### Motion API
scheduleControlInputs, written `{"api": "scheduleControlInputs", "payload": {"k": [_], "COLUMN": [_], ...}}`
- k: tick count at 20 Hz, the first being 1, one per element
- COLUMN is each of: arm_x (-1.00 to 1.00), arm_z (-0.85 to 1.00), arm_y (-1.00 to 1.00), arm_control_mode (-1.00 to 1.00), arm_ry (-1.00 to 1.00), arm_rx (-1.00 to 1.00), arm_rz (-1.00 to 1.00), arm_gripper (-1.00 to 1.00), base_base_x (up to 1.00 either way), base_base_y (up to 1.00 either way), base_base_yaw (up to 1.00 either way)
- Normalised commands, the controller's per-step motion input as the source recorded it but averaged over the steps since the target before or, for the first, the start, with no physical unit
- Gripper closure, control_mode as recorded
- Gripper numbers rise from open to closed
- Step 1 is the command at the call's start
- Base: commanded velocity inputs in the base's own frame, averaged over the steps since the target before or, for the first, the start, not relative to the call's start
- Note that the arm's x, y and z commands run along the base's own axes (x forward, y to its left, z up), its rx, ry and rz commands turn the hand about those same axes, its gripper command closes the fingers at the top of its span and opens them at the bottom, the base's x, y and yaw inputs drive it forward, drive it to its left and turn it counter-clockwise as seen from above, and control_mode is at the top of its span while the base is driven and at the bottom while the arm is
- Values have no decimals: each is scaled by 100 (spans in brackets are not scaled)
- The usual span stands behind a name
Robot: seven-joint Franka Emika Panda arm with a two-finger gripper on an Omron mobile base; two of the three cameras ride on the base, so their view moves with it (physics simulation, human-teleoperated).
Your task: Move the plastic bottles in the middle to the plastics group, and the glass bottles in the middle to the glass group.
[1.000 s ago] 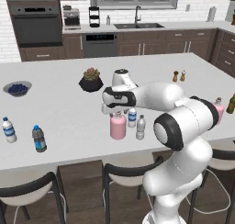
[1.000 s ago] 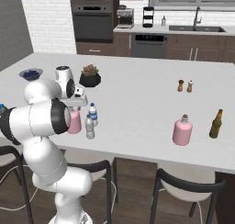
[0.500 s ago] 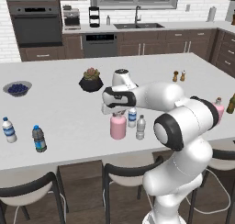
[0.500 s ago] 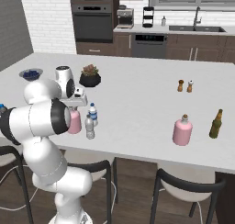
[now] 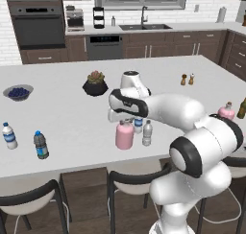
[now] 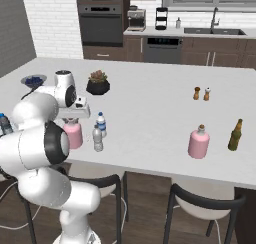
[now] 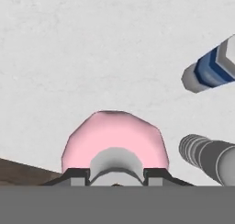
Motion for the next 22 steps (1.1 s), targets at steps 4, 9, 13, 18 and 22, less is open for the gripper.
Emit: {"api": "scheduleControlInputs", "payload": {"k": [4,9,13,18,22], "arm_x": [-83,-85,-78,-74,-12], "arm_z": [31,32,19,5,20], "arm_y": [-2,-28,-56,-71,-71], "arm_control_mode": [-100,-100,-100,-100,-100], "arm_ry": [2,0,6,8,0], "arm_rx": [0,0,0,0,0], "arm_rz": [0,0,0,0,0], "arm_gripper": [100,100,100,100,100], "base_base_x": [0,0,0,0,0], "base_base_y": [0,0,0,0,0], "base_base_yaw": [0,0,0,0,0]}}
